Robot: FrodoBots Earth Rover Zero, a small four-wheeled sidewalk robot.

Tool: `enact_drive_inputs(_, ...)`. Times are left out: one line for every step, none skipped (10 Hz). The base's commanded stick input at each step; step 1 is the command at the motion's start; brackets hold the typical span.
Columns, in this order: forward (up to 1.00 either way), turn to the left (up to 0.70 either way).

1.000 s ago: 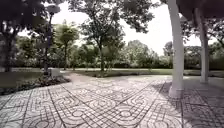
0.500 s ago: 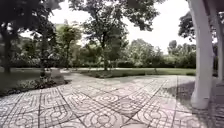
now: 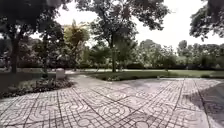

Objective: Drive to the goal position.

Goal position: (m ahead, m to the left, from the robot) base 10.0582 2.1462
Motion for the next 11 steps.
enact_drive_inputs(1.0, 0.0)
enact_drive_inputs(1.0, 0.0)
enact_drive_inputs(1.0, 0.24)
enact_drive_inputs(1.0, 0.27)
enact_drive_inputs(1.0, 0.24)
enact_drive_inputs(1.0, 0.09)
enact_drive_inputs(1.0, 0.0)
enact_drive_inputs(1.0, 0.0)
enact_drive_inputs(1.0, 0.0)
enact_drive_inputs(1.0, 0.0)
enact_drive_inputs(1.0, 0.0)
